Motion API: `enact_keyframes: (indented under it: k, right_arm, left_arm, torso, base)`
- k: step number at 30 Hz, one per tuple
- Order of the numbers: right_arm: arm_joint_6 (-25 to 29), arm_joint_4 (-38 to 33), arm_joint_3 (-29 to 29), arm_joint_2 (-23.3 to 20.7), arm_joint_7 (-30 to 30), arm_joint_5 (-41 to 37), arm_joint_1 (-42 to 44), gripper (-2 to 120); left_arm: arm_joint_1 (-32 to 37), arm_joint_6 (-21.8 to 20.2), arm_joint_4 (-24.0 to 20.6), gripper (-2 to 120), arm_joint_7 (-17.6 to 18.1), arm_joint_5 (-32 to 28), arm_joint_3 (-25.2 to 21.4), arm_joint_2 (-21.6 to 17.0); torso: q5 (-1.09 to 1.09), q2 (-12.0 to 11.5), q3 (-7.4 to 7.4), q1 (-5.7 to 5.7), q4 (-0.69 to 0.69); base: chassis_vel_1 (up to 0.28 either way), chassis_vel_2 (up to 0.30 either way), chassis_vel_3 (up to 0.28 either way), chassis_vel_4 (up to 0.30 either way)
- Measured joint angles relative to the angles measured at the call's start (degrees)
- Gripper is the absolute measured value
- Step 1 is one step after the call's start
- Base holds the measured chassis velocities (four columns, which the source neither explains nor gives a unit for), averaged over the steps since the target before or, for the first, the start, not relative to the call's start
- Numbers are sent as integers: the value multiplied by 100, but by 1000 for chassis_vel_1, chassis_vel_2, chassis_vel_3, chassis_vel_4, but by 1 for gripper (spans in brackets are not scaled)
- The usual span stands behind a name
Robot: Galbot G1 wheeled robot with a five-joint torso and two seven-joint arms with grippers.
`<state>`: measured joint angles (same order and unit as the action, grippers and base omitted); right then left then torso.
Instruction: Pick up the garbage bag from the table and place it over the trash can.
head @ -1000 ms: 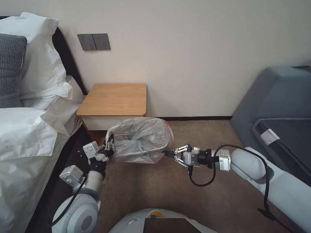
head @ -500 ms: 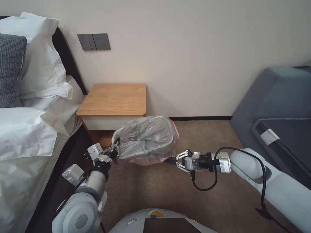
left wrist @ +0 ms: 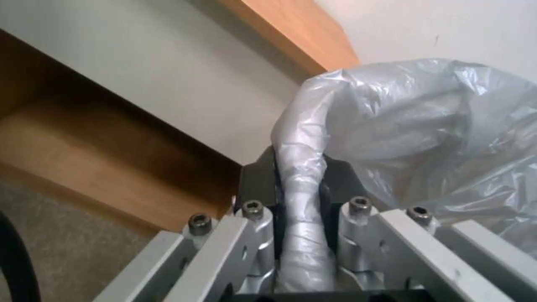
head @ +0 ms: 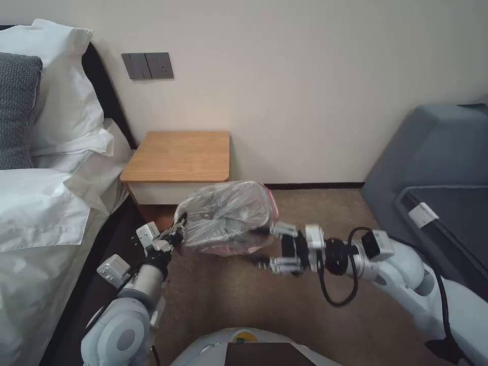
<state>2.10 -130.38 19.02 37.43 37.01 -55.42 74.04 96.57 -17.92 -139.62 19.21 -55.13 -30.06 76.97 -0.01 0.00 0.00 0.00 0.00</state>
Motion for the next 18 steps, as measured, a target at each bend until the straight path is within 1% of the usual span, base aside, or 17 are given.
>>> enact_keyframes:
  k: [1,2,3,4,5,6,7,8,9,11,12,13,15,18]
  right_arm:
    - [0,0,0,0,0,0,0,58]
    - [12,-80,-53,78,-389,-128,16,61]
    - [27,-177,-125,201,-912,-208,58,68]
    - [39,-251,-209,322,-1447,-220,116,73]
    - [39,-251,-209,322,-1447,-220,116,73]
    - [40,-288,-256,399,-1801,-205,152,77]
    - [16,-315,-307,519,-2305,-154,190,82]
    - [16,-315,-307,519,-2305,-154,190,82]
    - [-52,-334,-327,592,-2672,-81,208,87]
    - [-436,-410,-338,811,-3670,-25,243,97]
    - [-436,-410,-338,811,-3670,-25,243,97]
    - [-572,-425,-337,879,-3916,-67,248,99]
    - [-775,-428,-315,1038,-4192,-202,272,100]
    - [-846,-431,-305,1192,-4299,-473,308,100]
  left_arm:
    - [0,0,0,9,0,0,0,0]
    - [-9,35,39,9,-34,-16,0,-6]
    - [-20,71,77,9,-62,-30,0,-6]
    - [-29,108,114,9,-81,-49,1,1]
    - [-29,108,114,9,-81,-49,1,1]
    - [-37,124,136,9,-86,-55,2,4]
    - [-54,152,171,9,-92,-60,1,9]
    - [-54,152,171,9,-92,-60,1,9]
    - [-67,167,193,9,-101,-61,-3,11]
    - [-101,191,248,9,-122,-61,-17,17]
    - [-101,191,248,9,-122,-61,-17,17]
    - [-113,194,265,9,-126,-62,-19,20]
    - [-138,198,281,9,-128,-69,-20,34]
    - [-165,241,292,9,-139,-55,-19,54]
  torso:
    - [0,0,0,0,0]
    - [-1,0,0,0,0]
    - [-1,0,0,0,0]
    - [0,0,0,0,0]
    - [0,0,0,0,0]
    - [0,0,0,0,0]
    - [0,0,0,0,-1]
    - [0,0,0,0,-1]
    - [0,0,0,0,-1]
    - [0,0,0,0,-1]
    - [0,0,0,0,-1]
    - [0,0,0,0,-1]
    - [0,0,0,0,-1]
    - [0,0,0,0,0]
  base:
    - [0,0,0,0]
    - [0,0,0,0]
    - [0,0,0,0]
    - [0,0,0,0]
    - [0,0,0,0]
    - [0,0,0,0]
    - [0,0,0,0]
    - [0,0,0,0]
    - [0,0,0,0]
    - [0,0,0,0]
    - [0,0,0,0]
    - [0,0,0,0]
    - [0,0,0,0]
    - [0,0,0,0]
